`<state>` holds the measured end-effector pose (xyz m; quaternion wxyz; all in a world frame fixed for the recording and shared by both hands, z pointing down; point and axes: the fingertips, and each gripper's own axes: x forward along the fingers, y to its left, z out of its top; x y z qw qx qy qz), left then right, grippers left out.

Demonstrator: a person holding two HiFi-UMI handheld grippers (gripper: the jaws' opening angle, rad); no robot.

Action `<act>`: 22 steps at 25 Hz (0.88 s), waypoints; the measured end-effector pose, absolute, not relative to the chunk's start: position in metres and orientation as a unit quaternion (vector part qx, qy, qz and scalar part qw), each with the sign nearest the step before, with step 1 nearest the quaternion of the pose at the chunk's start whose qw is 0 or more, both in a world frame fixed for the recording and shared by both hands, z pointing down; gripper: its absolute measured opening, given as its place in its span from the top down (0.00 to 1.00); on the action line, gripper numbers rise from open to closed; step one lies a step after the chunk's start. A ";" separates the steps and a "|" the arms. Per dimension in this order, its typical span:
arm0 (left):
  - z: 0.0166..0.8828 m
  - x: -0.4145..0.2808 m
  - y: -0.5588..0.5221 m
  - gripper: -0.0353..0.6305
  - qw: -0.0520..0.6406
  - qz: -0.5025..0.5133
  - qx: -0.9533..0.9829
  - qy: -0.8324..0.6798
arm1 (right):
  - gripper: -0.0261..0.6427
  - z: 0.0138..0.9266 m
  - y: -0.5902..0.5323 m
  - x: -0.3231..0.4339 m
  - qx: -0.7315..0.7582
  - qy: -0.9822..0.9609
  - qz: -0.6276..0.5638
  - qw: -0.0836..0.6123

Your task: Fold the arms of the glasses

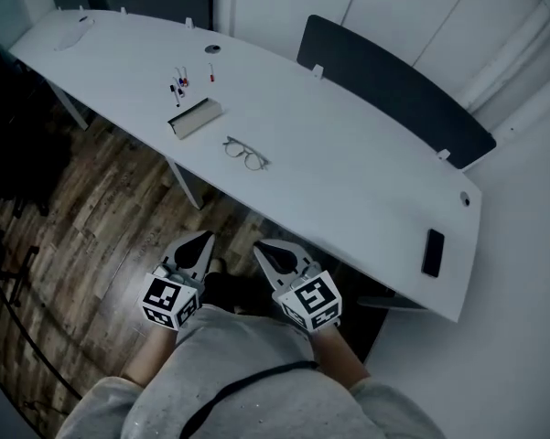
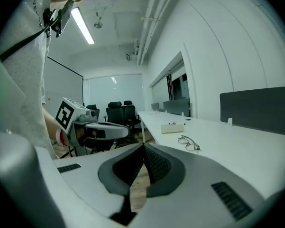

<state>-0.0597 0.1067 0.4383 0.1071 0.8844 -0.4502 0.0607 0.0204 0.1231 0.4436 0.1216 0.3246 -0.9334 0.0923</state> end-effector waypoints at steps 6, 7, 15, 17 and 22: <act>0.429 -0.063 0.140 0.92 0.101 0.055 0.882 -0.458 | 0.93 0.436 0.157 0.019 0.336 -0.932 0.095 0.100; 0.429 -0.064 0.143 0.92 0.099 0.056 0.882 -0.457 | 0.93 0.435 0.161 0.018 0.337 -0.932 0.092 0.100; 0.417 -0.084 0.174 0.92 0.098 0.050 0.888 -0.447 | 0.93 0.427 0.192 0.001 0.355 -0.926 0.091 0.091; 0.416 -0.092 0.187 0.92 0.100 0.050 0.891 -0.441 | 0.93 0.424 0.204 -0.010 0.355 -0.926 0.091 0.090; 0.418 -0.114 0.212 0.92 0.111 0.049 0.897 -0.425 | 0.93 0.416 0.233 -0.037 0.358 -0.926 0.093 0.076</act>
